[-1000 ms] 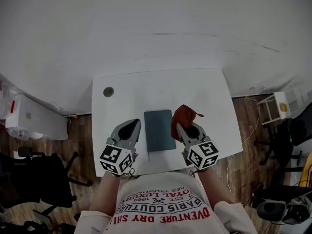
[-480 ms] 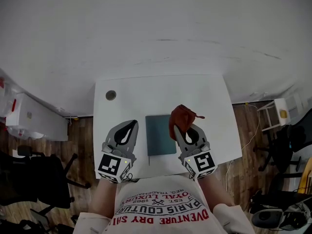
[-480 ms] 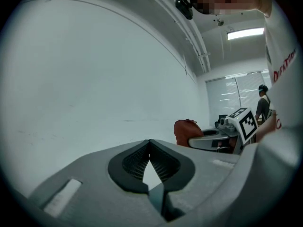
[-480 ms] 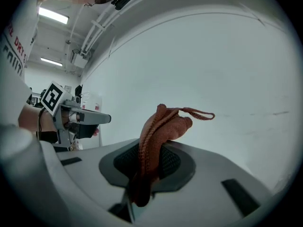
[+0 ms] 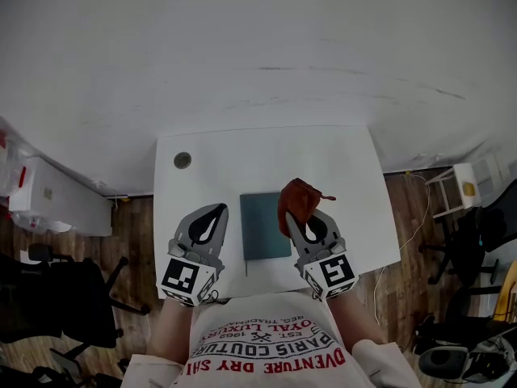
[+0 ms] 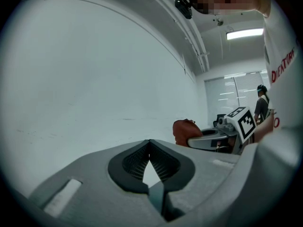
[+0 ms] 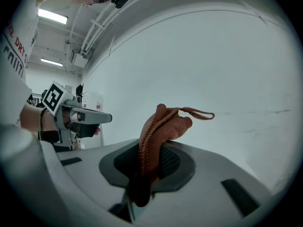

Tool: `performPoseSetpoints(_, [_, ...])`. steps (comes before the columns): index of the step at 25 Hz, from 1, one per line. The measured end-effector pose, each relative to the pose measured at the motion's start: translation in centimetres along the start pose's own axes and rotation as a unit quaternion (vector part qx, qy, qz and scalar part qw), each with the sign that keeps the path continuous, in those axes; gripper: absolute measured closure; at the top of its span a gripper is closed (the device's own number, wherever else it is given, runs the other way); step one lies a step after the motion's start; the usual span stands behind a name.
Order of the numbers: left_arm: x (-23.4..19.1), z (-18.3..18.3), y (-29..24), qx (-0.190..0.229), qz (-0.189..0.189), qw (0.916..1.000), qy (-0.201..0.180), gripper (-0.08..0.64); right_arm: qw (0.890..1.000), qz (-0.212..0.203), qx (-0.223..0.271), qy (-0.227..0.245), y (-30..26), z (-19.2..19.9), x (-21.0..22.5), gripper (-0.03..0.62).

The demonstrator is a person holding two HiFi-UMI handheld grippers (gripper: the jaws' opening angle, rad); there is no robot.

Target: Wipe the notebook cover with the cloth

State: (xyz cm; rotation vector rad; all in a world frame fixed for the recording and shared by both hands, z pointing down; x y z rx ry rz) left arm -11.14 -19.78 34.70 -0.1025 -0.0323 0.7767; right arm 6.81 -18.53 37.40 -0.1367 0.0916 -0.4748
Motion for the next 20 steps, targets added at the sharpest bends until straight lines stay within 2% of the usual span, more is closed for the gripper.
performPoseSetpoints(8, [0.8,0.5,-0.4,-0.017,0.016,0.9996,-0.013,0.551,1.000,0.010,-0.012,-0.011,0.1,0.5,0.3,0.520])
performPoseSetpoints(20, [1.2,1.2,-1.2,-0.026,0.018,0.9995,-0.008,0.550,0.999,0.019,-0.026,-0.018,0.2,1.5,1.2,0.520])
Point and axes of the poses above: the fingertips, and each gripper's own axes: y backward along the fingers, x to its right, z out of its underside, the point moved 4 cm from there along y, backward along the fingers, and after that the axes turned 4 degrees about z, right-handed, at the moved point
